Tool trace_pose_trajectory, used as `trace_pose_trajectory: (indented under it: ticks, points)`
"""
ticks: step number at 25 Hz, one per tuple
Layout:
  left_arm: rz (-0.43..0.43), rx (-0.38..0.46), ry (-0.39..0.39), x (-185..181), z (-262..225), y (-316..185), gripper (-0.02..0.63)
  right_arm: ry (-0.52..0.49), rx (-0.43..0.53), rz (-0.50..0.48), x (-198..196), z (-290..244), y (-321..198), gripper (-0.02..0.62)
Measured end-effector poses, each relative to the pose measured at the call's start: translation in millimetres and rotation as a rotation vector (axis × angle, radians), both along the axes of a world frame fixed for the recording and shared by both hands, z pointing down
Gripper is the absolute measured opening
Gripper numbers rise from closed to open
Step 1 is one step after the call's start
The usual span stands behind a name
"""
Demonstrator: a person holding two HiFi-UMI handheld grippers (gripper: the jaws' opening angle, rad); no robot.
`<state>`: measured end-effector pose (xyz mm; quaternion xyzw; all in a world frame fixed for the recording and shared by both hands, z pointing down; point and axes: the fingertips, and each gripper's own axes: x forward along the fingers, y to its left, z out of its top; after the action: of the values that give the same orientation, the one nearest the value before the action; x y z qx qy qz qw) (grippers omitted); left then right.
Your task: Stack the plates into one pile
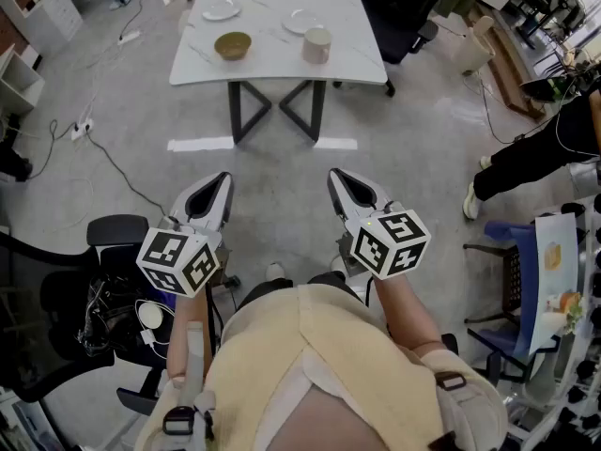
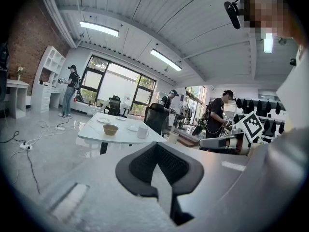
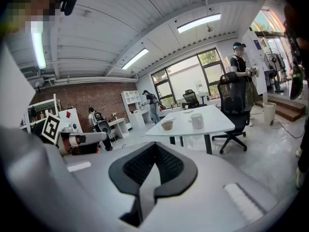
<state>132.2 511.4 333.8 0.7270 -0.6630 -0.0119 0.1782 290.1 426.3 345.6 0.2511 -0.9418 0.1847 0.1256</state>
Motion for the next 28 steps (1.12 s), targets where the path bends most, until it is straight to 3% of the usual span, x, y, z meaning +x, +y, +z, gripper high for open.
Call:
trace_pose_trajectory:
  ticks: [10,23,28]
  points:
    - [0.016,0.0,0.041,0,6,7,-0.002,-0.001,-0.03,-0.012,-13,8,4,0.003]
    - [0.029,-0.021,0.035,-23,28,20,-0.003,-0.011,-0.056,-0.033,-41,14,13,0.003]
    - [0.02,-0.032,0.105,-32,35,5,0.0,0.011,-0.08,-0.05,-43,22,8,0.003]
